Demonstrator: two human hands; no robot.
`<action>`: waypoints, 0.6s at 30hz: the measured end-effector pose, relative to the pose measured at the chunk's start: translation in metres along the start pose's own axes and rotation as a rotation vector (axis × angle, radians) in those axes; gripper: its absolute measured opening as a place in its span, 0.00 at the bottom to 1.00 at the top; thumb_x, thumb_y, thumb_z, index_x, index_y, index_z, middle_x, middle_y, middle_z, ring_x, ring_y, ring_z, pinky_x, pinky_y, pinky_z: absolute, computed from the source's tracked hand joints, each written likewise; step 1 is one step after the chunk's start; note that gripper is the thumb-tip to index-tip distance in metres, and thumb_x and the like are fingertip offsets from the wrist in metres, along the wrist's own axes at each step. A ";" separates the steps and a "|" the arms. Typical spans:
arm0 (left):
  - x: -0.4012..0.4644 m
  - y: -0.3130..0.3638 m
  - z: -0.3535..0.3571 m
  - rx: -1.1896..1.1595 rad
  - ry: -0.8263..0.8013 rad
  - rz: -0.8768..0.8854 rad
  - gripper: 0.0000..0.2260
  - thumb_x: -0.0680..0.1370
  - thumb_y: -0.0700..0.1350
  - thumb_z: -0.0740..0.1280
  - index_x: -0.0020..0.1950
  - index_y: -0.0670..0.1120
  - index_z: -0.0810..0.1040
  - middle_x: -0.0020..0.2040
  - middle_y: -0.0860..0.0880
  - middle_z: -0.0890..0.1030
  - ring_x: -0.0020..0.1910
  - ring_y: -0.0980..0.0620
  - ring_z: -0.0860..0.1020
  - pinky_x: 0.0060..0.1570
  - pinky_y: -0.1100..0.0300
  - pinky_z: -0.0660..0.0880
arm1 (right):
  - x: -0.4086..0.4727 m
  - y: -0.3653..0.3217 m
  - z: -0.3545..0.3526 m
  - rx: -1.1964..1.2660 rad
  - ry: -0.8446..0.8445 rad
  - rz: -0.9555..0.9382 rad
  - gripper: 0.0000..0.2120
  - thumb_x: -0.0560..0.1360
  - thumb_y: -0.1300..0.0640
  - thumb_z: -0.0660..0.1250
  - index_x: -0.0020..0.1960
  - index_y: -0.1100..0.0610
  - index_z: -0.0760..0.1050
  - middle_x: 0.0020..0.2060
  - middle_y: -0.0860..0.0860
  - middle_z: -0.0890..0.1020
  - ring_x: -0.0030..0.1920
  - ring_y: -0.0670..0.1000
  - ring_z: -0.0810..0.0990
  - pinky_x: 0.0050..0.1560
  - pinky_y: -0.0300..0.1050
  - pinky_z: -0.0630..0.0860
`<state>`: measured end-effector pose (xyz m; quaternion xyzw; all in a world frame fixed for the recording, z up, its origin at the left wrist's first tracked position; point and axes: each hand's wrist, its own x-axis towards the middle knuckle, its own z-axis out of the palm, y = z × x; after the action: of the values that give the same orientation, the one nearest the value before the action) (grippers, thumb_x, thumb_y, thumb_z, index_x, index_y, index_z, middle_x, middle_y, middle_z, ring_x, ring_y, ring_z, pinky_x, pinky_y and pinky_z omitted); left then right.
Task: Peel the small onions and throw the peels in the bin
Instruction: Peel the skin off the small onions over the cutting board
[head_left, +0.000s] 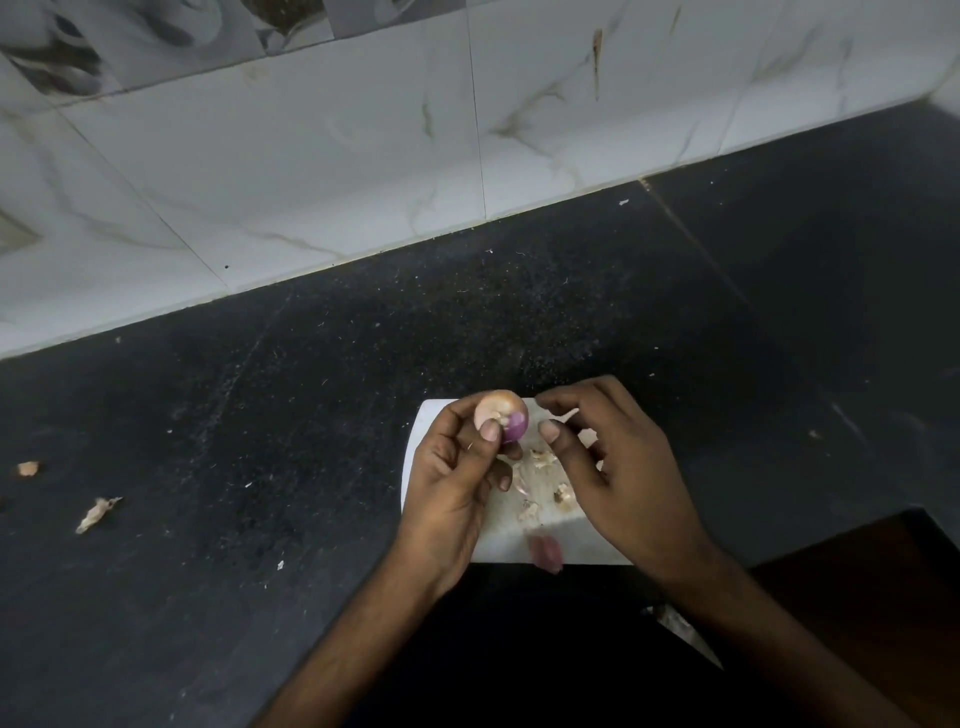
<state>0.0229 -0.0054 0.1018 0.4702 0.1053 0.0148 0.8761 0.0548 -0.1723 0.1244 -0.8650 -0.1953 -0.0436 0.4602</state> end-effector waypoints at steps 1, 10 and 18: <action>-0.001 0.001 0.000 0.048 -0.008 0.016 0.17 0.79 0.41 0.67 0.66 0.35 0.74 0.52 0.43 0.83 0.42 0.52 0.79 0.36 0.62 0.76 | 0.000 -0.005 -0.001 -0.001 0.003 -0.042 0.10 0.82 0.55 0.68 0.63 0.52 0.79 0.56 0.39 0.76 0.52 0.39 0.80 0.46 0.29 0.76; -0.011 0.010 -0.013 0.174 -0.103 0.082 0.16 0.79 0.43 0.69 0.62 0.33 0.75 0.49 0.37 0.82 0.35 0.49 0.75 0.38 0.58 0.76 | -0.008 -0.012 0.010 -0.067 0.134 -0.227 0.08 0.77 0.65 0.73 0.56 0.58 0.85 0.50 0.48 0.82 0.49 0.44 0.82 0.47 0.45 0.81; -0.017 0.012 -0.019 0.100 -0.138 0.038 0.21 0.77 0.54 0.71 0.58 0.36 0.78 0.48 0.43 0.84 0.36 0.53 0.77 0.38 0.61 0.77 | -0.014 -0.023 0.014 -0.174 0.128 -0.277 0.11 0.82 0.54 0.65 0.55 0.57 0.85 0.49 0.49 0.84 0.46 0.49 0.85 0.40 0.52 0.82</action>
<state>0.0029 0.0152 0.1047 0.5152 0.0363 -0.0061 0.8563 0.0316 -0.1535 0.1306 -0.8618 -0.2783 -0.1783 0.3848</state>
